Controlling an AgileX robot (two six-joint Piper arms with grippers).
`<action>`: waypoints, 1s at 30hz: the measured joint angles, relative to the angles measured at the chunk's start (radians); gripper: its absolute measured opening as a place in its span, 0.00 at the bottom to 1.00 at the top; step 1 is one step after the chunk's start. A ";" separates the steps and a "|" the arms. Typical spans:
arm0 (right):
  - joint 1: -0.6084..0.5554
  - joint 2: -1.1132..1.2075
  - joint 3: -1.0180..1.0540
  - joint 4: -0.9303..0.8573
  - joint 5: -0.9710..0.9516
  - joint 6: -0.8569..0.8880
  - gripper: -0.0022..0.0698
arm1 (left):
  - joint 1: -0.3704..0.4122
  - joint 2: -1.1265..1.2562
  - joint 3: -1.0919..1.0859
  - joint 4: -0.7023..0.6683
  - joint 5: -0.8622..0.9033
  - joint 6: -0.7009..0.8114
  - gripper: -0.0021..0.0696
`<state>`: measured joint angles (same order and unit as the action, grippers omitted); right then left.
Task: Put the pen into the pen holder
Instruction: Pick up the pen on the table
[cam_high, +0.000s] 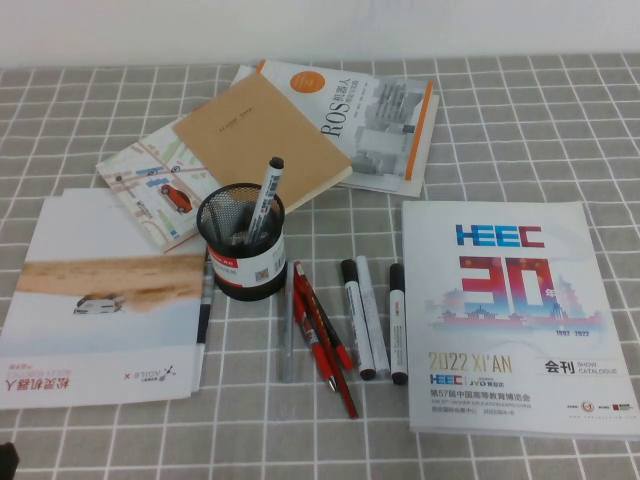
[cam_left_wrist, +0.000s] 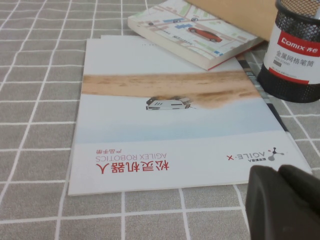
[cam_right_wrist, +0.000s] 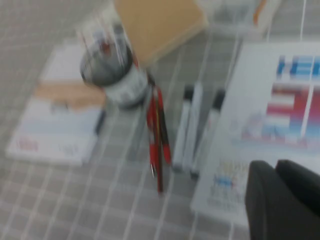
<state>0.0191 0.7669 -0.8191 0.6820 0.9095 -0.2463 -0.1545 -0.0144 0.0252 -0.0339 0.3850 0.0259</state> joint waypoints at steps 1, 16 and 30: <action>0.000 0.066 -0.048 -0.024 0.057 0.004 0.01 | 0.000 0.000 0.000 0.000 0.000 0.000 0.03; 0.558 0.755 -0.576 -0.631 0.301 0.368 0.01 | 0.000 0.000 0.000 0.000 0.000 0.000 0.03; 0.763 1.230 -0.940 -0.670 0.315 0.451 0.14 | 0.000 0.000 0.000 0.000 0.000 0.000 0.03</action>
<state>0.7819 1.9965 -1.7590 0.0121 1.2246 0.2050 -0.1545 -0.0144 0.0252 -0.0339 0.3850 0.0259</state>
